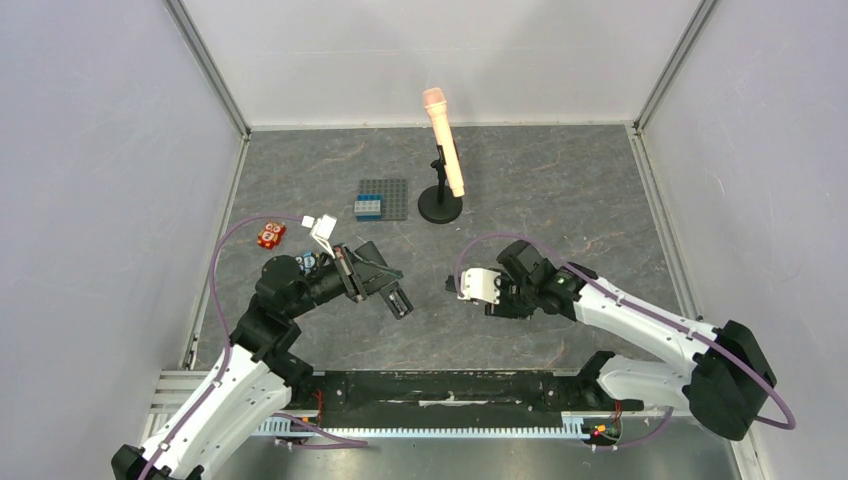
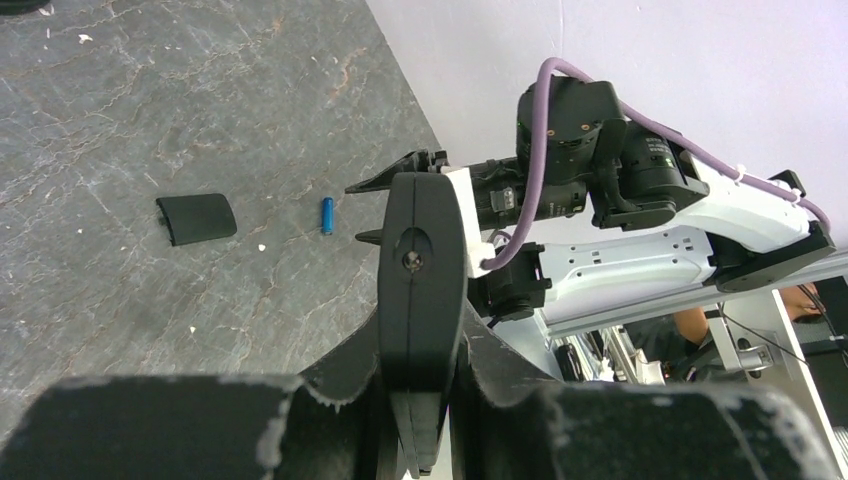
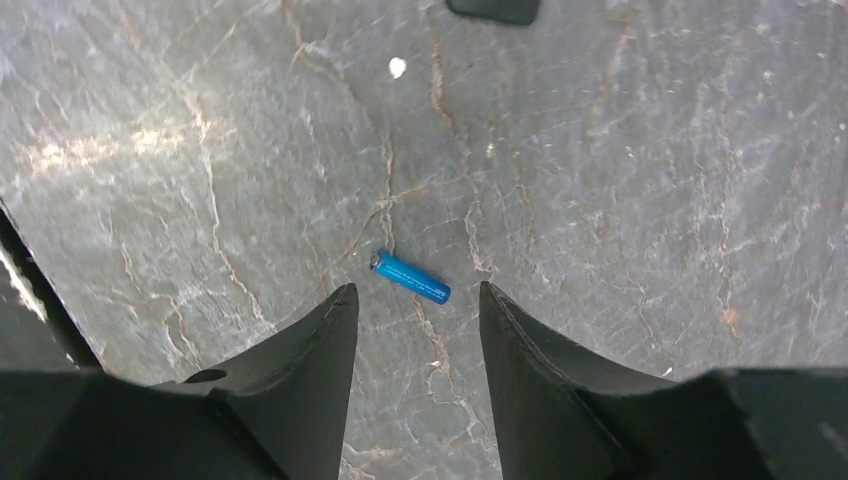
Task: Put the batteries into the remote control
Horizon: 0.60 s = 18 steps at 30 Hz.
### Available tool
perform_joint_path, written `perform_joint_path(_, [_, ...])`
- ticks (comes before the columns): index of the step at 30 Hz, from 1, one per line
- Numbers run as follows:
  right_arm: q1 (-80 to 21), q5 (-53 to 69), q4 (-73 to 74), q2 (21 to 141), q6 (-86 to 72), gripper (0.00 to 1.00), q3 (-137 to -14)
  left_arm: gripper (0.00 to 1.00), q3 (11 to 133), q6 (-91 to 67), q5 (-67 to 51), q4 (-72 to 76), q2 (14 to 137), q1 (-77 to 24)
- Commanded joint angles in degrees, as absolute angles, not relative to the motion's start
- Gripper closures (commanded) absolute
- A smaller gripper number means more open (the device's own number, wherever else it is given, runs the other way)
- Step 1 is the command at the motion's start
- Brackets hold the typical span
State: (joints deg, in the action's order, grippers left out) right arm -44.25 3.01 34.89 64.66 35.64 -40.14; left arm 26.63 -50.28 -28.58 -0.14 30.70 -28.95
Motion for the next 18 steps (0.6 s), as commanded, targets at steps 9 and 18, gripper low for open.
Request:
perform_joint_path(9, [-40.11, 9.39, 37.44, 70.17, 50.9, 0.52, -39.82, 0.98, 29.22, -48.1, -27.04, 0.29, 29.39, -28.68])
perform_joint_path(18, [-35.76, 11.2, 37.18, 73.97, 54.04, 0.5, -39.19, 0.98, 28.72, -47.81, -26.57, -1.51, 28.74, -28.7])
